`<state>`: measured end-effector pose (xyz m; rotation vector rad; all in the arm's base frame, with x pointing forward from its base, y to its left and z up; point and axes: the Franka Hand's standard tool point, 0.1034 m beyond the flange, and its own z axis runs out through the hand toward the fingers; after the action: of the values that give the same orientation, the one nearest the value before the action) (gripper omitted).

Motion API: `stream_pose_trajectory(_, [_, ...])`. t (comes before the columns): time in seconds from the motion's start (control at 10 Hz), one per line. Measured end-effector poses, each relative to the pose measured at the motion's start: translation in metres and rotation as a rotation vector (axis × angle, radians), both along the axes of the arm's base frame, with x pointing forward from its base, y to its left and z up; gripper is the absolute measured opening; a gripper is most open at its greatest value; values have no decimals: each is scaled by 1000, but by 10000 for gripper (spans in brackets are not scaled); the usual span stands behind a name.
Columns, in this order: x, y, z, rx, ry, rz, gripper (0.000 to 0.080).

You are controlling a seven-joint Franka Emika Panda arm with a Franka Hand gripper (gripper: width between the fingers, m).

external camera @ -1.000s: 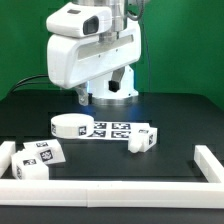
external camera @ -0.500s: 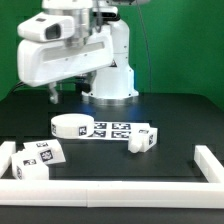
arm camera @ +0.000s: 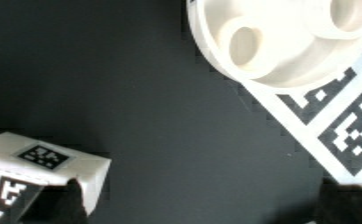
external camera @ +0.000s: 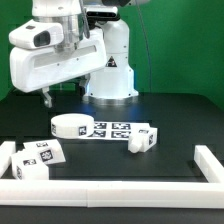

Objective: Assemble stool

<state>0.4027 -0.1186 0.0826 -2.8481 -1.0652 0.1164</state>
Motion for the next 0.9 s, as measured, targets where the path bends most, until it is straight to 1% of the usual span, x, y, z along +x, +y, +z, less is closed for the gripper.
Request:
stream_pose_trajectory(0.1, [-14,-6,-12,-1,-12,12,649])
stream_pose_trajectory(0.3, [-42,-16,-32,-19,-51,55,649])
stream_pose_trajectory(0.4, [-48,-21,-38,-31,-70,95,649])
stream_pose_trajectory(0.5, [-52,-24,-40,-42,-87,117,649])
stream_pose_trajectory(0.6, [-48,-21,-37,-42,-93,115,649])
stream_pose_trajectory(0.9, [-49,-21,-39,-41,-90,115,649])
